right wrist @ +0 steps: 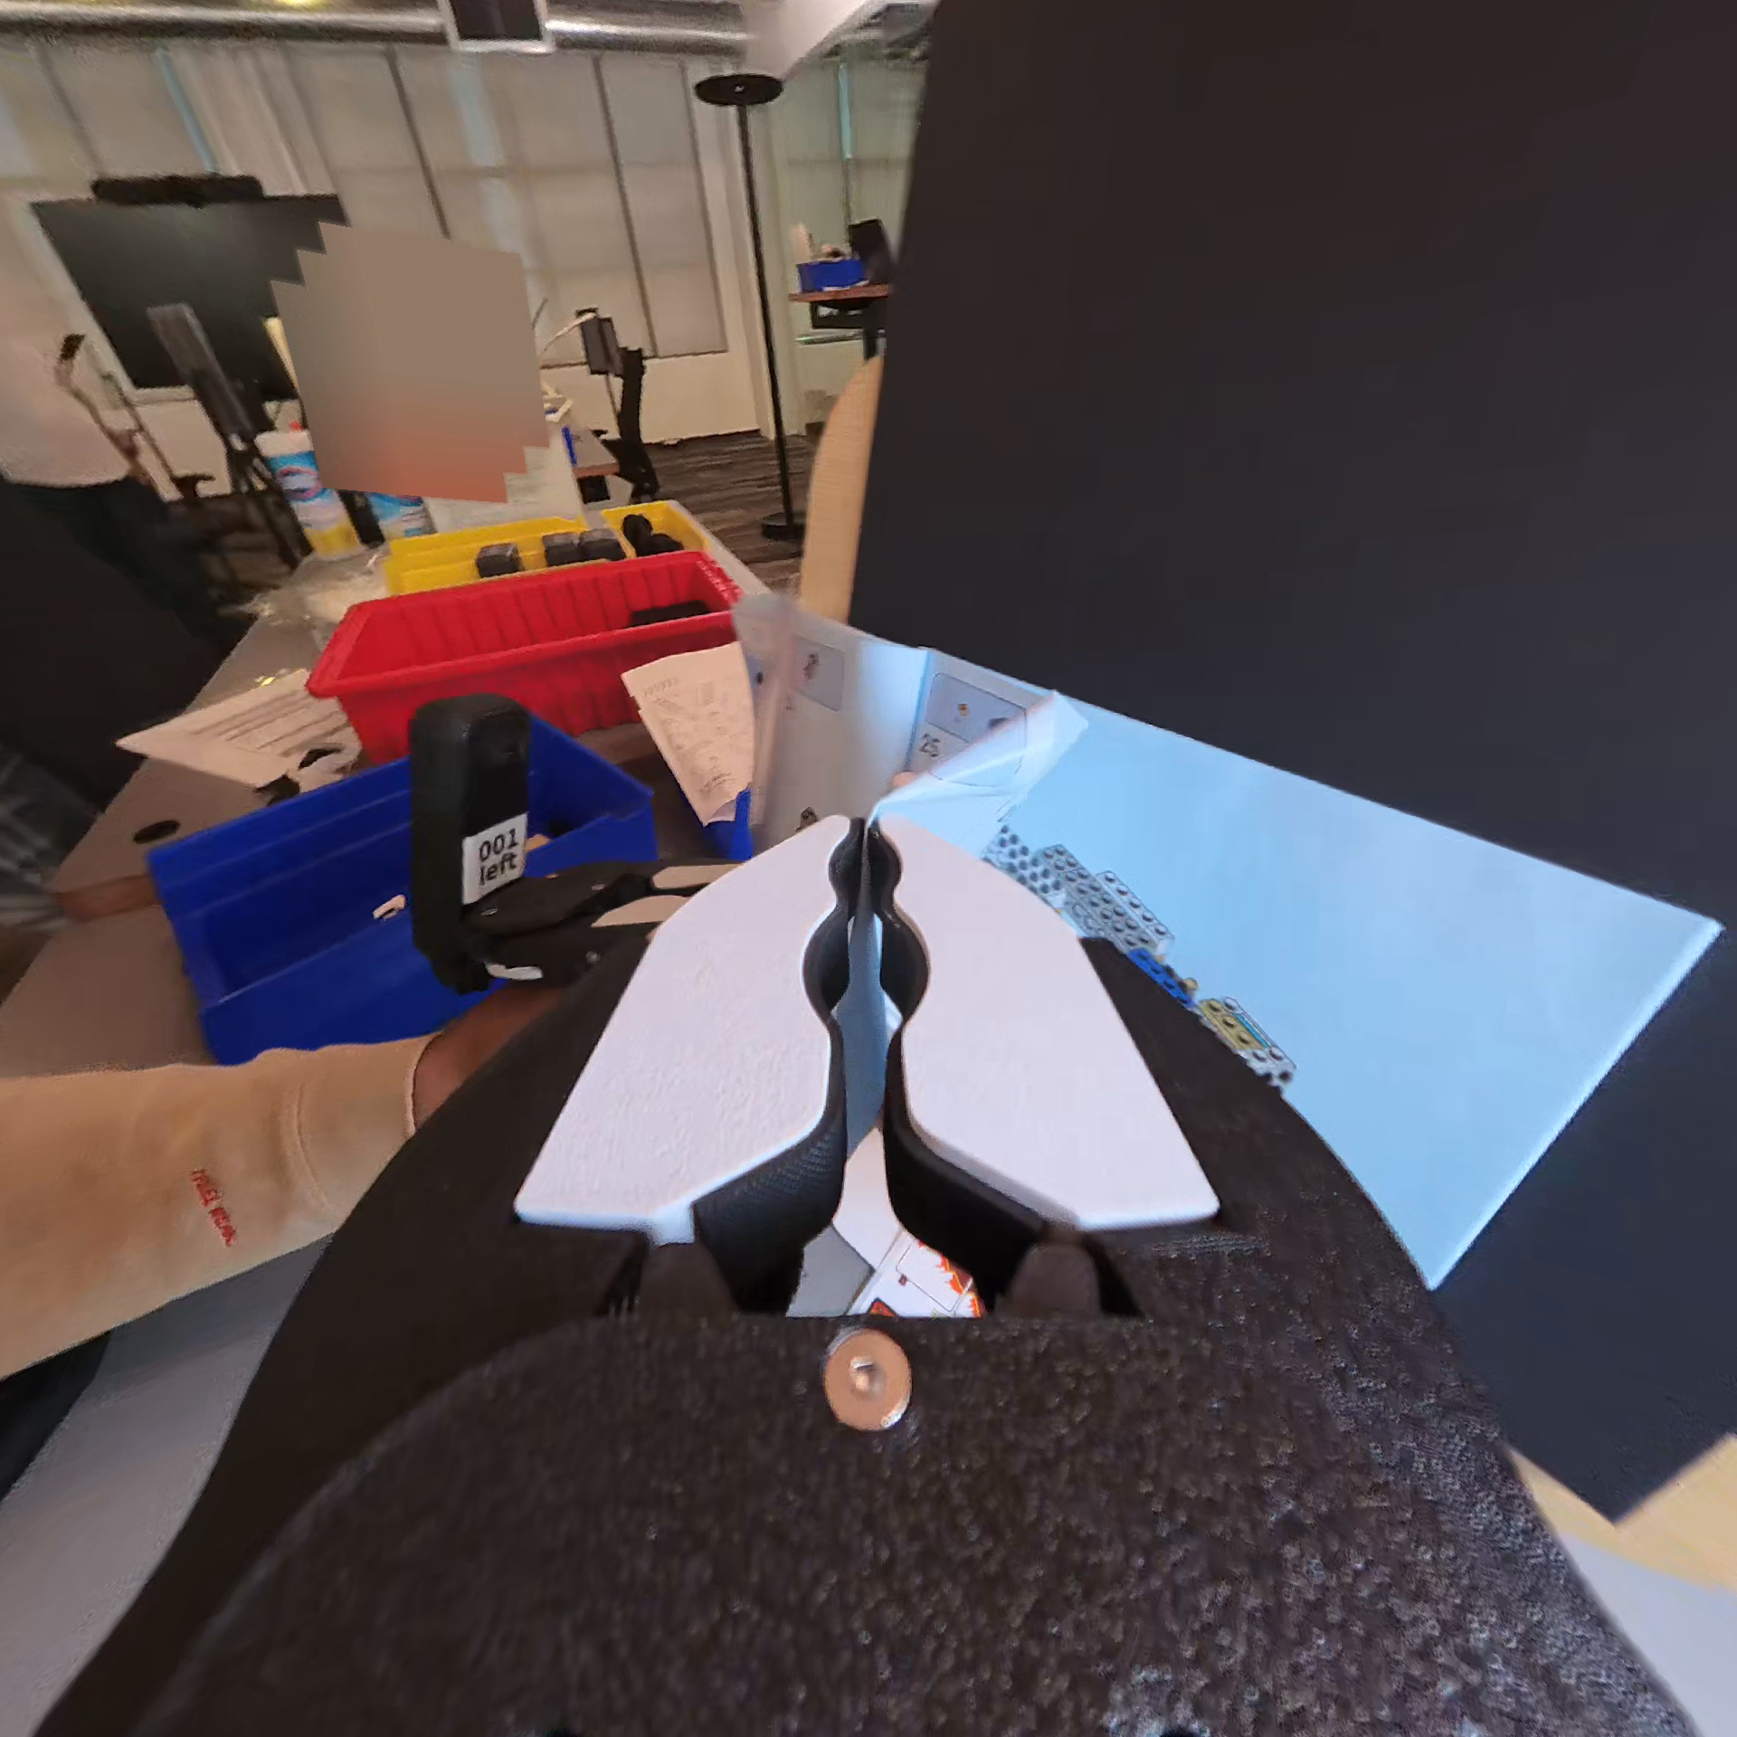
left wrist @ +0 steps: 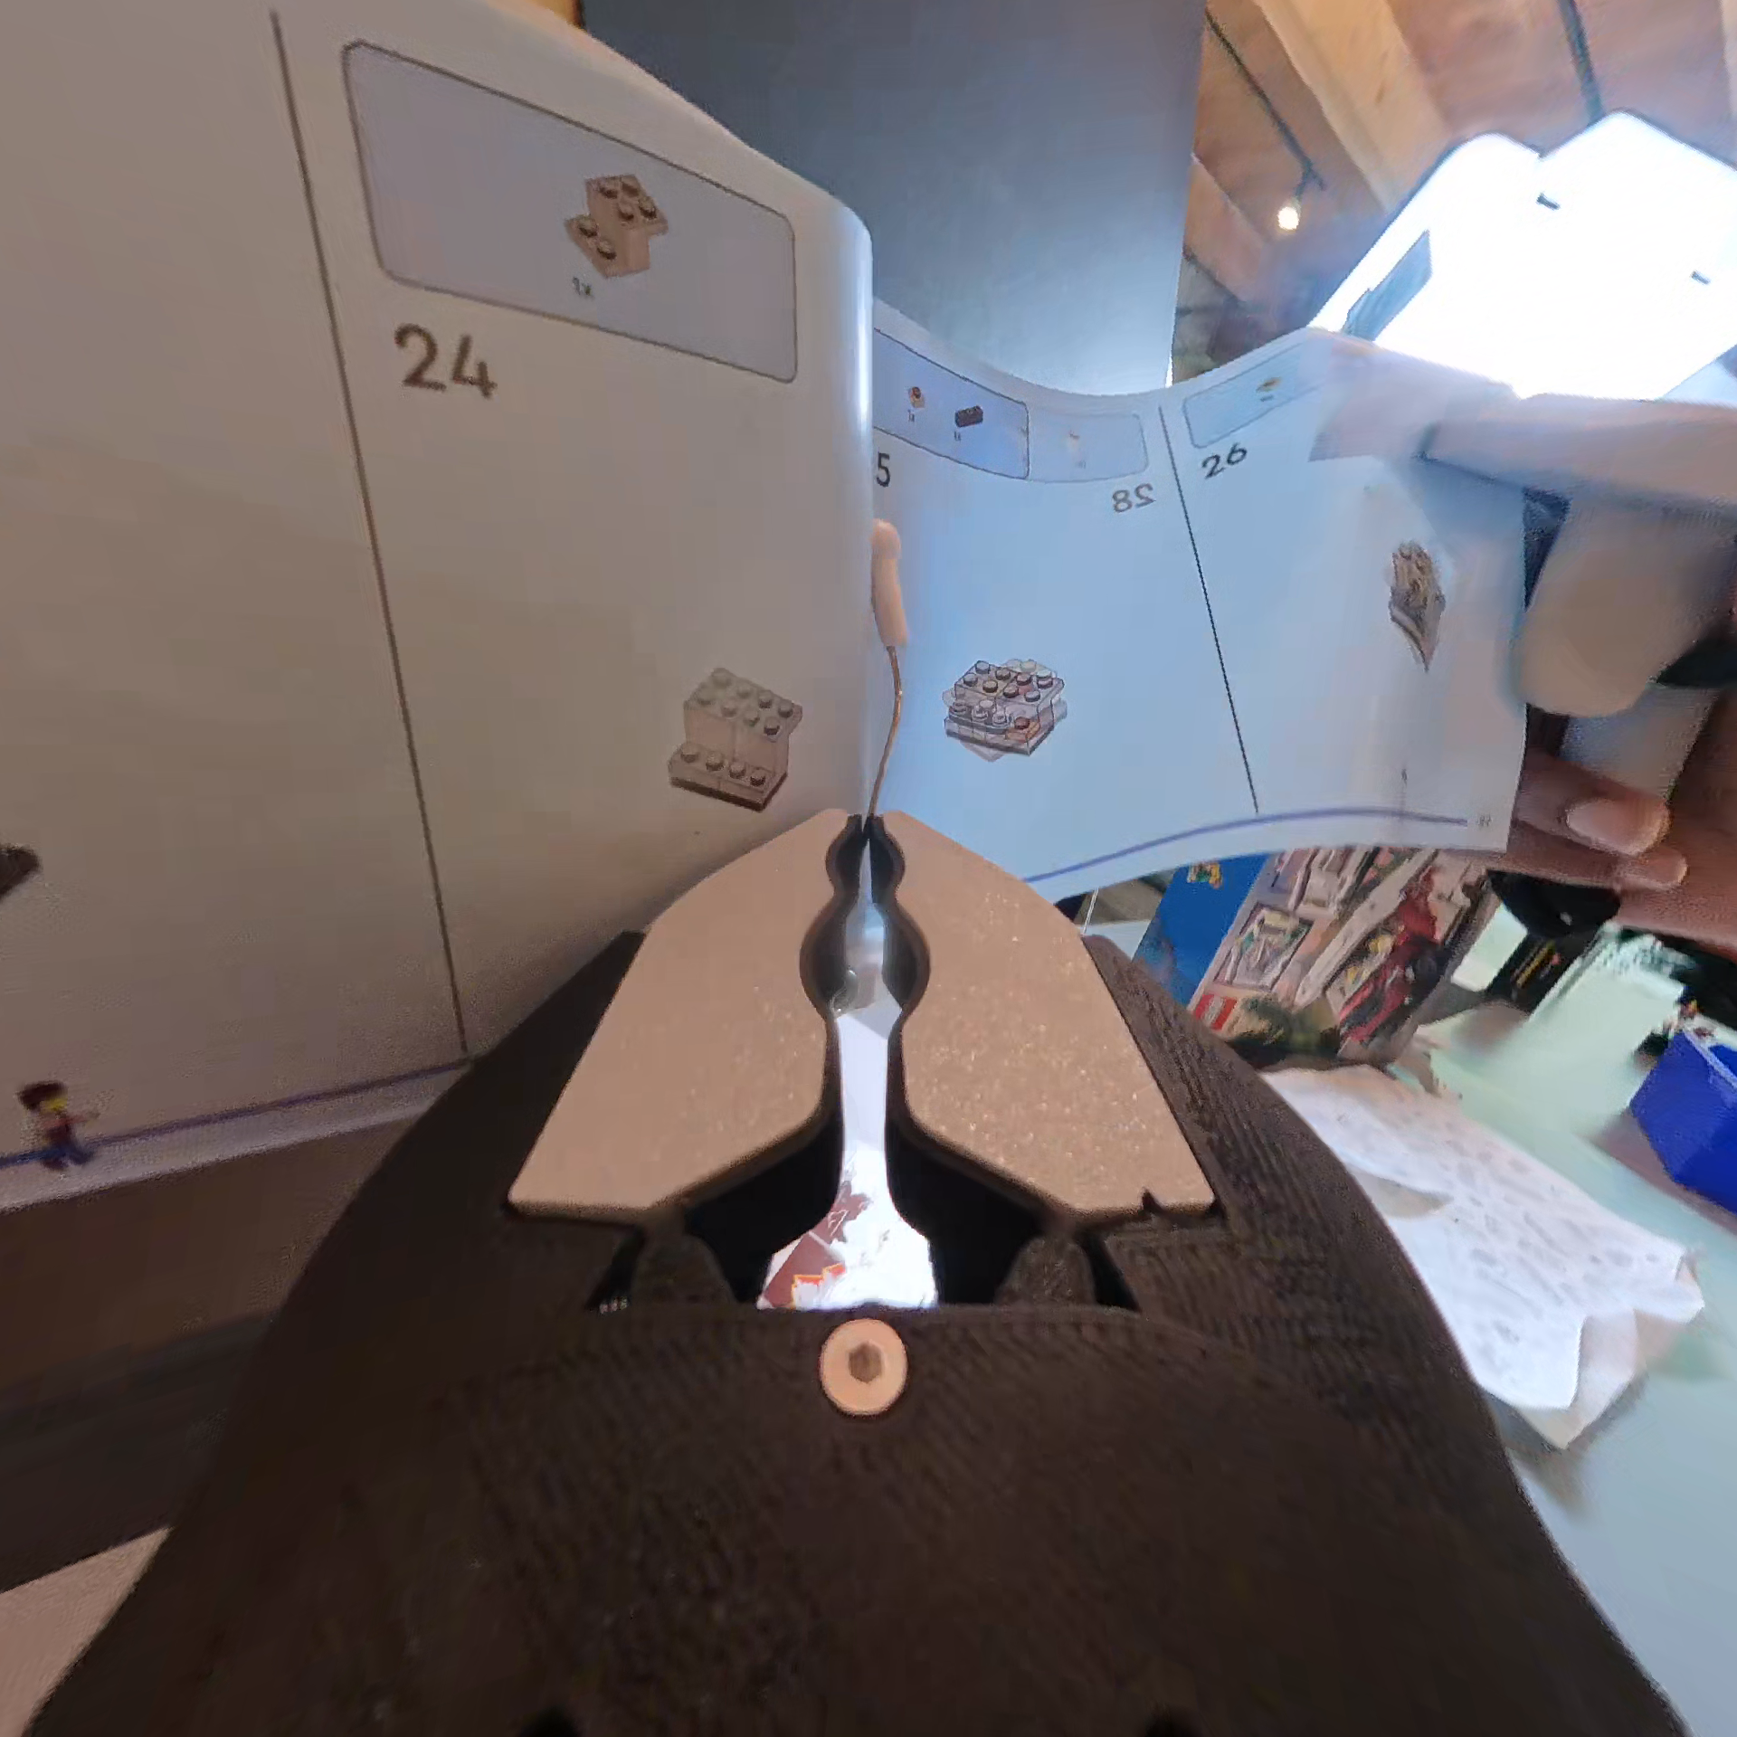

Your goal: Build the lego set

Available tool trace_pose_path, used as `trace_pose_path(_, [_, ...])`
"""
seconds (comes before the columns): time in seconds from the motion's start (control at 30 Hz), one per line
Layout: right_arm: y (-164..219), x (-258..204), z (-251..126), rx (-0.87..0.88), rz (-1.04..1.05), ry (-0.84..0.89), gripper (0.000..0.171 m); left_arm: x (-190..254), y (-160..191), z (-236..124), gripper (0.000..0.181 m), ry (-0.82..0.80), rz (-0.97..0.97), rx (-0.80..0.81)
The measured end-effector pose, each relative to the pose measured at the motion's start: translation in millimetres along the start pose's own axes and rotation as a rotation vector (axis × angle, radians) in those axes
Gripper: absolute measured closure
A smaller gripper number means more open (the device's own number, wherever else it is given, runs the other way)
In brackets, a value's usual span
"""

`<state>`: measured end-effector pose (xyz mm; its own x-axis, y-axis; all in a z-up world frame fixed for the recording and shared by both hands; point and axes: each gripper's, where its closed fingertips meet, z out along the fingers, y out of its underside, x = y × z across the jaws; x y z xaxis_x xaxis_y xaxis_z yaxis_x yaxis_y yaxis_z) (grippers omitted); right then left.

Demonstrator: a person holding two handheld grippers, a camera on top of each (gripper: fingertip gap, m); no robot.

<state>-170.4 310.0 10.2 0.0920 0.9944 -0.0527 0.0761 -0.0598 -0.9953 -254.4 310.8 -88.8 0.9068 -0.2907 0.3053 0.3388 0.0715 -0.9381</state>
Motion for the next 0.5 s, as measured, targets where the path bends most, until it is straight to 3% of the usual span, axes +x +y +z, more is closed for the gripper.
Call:
trace_pose_path(0.17, [1,-42,29,-0.065,-0.162,-0.089,0.171,-1,-1,-4,0.179,0.026,-0.213,0.1])
trace_pose_path(0.27, [2,-62,48,-0.105,-0.208,-0.137,0.17,0,0,-4,0.18,0.044,-0.233,0.105])
trace_pose_path(0.33, [10,-75,58,-0.163,-0.237,-0.192,0.16,0,0,-3,0.18,0.045,-0.231,0.093])
trace_pose_path(0.4, [24,-92,60,-0.256,-0.245,-0.312,0.136,0,0,-4,0.18,0.053,-0.234,0.081])
trace_pose_path(0.5, [18,-111,37,-0.258,-0.164,-0.553,0.119,0,0,-3,0.18,0.053,-0.231,0.064])
